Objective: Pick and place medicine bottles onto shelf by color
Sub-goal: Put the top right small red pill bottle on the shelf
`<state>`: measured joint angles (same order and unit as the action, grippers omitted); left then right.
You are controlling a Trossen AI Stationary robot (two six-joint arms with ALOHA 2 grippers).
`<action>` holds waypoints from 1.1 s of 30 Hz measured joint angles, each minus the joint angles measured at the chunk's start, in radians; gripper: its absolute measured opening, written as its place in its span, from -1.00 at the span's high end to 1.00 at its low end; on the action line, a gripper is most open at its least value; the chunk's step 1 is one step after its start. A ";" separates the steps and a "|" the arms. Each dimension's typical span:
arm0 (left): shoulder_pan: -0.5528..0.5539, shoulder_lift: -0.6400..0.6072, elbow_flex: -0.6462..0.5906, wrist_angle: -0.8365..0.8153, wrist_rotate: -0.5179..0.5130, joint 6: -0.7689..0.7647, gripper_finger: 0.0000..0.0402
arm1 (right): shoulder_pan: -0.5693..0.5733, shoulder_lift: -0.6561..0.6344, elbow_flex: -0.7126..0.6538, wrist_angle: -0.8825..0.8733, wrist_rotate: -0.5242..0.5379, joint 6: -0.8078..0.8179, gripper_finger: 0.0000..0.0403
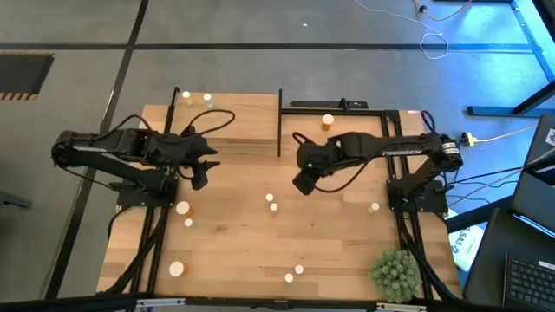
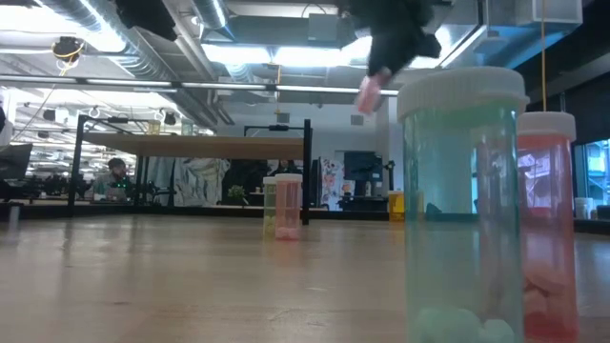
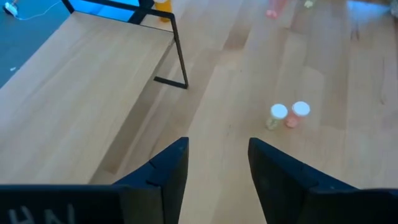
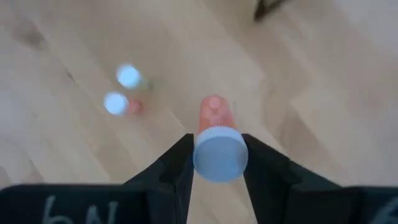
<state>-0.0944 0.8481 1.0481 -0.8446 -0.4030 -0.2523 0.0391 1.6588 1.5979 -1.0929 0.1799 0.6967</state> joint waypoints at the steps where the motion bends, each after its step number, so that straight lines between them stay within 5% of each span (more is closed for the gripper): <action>1: 0.000 0.004 0.000 0.001 0.000 0.000 0.20 | 0.000 0.000 0.020 0.007 0.019 -0.023 0.39; 8: 0.000 0.046 0.000 0.093 0.000 0.044 0.19 | -0.015 -0.001 0.125 0.078 0.073 -0.156 0.39; 26: 0.069 0.275 -0.002 0.490 0.005 0.317 0.19 | -0.057 -0.001 0.127 0.192 0.071 -0.317 0.39; 33: 0.116 0.364 -0.002 0.639 0.096 0.391 0.19 | -0.055 -0.001 0.127 0.218 0.054 -0.351 0.39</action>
<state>0.0217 1.2125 1.0466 -0.2058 -0.3069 0.1389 -0.0164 1.6580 1.7248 -0.8747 0.2344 0.3460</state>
